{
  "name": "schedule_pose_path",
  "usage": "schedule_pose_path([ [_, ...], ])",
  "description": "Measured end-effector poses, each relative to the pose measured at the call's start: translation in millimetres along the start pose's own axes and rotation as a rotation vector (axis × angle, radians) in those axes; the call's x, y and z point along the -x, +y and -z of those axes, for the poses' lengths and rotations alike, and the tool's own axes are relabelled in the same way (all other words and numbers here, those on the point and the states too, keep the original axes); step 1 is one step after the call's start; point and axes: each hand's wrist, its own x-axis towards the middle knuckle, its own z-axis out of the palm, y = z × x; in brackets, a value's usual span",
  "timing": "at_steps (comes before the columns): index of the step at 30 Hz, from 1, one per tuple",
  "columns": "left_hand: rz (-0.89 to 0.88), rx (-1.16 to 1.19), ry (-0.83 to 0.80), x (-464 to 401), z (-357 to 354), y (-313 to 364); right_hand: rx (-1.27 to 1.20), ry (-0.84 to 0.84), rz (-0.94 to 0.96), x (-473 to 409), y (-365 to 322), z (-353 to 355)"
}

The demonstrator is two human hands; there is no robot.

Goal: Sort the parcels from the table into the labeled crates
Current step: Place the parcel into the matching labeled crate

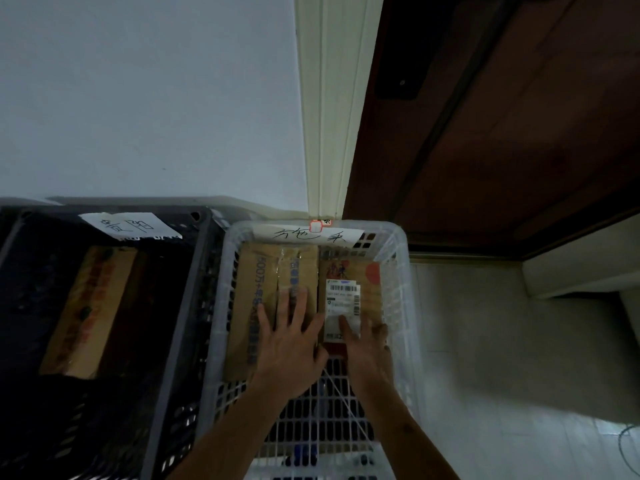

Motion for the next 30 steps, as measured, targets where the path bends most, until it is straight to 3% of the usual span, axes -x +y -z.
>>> schedule_pose_path([
  [2, -0.002, -0.002, 0.037, 0, -5, 2, -0.005, 0.038, 0.044, -5, 5, -3],
  [7, 0.009, 0.004, 0.093, -1, -11, -3, 0.062, -0.126, 0.138, -25, 26, 4],
  [11, 0.008, 0.016, 0.082, -2, -16, 1, 0.000, 0.031, 0.016, -19, 11, 2],
  [16, 0.009, 0.032, 0.086, -4, -20, 0, 0.004, 0.034, 0.019, -21, 0, -3],
  [20, 0.001, 0.013, 0.069, -3, -18, 2, 0.227, -0.020, 0.123, -18, 7, -6],
  [30, -0.006, 0.001, -0.059, -3, -4, -8, 0.471, -0.062, 0.244, -10, 9, 11],
])
